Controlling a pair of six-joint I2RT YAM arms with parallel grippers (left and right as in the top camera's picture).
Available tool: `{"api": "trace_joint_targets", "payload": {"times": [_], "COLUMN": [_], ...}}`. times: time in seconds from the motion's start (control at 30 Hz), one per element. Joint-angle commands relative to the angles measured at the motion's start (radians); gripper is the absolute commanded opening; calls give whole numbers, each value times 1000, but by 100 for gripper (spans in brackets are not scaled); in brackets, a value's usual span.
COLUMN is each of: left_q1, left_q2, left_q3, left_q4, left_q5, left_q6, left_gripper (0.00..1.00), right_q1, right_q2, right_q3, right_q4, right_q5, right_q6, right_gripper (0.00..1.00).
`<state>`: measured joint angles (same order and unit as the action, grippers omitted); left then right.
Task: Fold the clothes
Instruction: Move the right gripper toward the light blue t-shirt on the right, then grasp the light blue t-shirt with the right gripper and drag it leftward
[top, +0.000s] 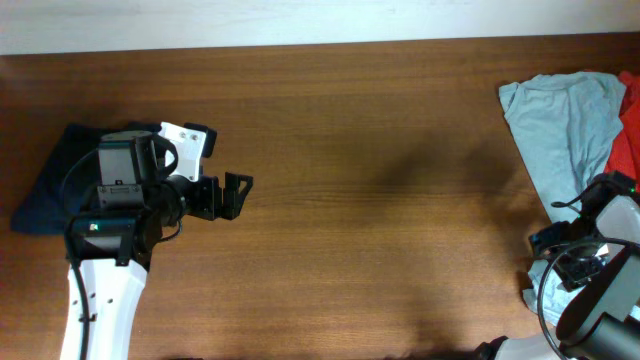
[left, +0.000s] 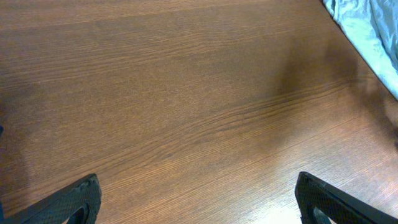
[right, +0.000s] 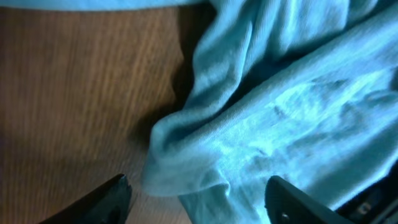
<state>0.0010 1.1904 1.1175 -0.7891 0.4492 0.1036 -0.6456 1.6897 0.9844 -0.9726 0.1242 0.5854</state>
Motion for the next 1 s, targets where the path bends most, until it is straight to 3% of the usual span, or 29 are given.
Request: {"api": "trace_joint_targets", "payload": {"times": [0.0,0.1,0.2,0.3,0.4,0.57,0.8,0.97], "left_q1": [-3,-3,-3,-3,-3,-3,-3,-3], "left_q2": [0,0,0,0,0,0,0,0], "left_q3": [18,18,18,18,18,18,18,18], "left_q4": [6,10,10,18,34,43,44,43], "left_q5": [18,18,18,18,18,18,18,18], "left_q6": [-5,-5,-5,-5,-5,-5,-5,-5], "left_gripper": [99,99,99,99,99,99,99,99], "right_q1": [-1,-1,0,27,127,389,812,1107], "right_q2": [5,5,5,3,-21,-54,-51,-47], "right_q3": [-65,-129,-161,-161,-161,-156,-154,-154], "right_q4": [38,106,143,164,212,400,875,1242], "right_q5": [-2,-21,-67,-177,-454,-798,-774,-477], "right_q6": [19,18,17,-62,-169,-142,142,282], "right_gripper": [69,45,4,4,4,4,4,4]}}
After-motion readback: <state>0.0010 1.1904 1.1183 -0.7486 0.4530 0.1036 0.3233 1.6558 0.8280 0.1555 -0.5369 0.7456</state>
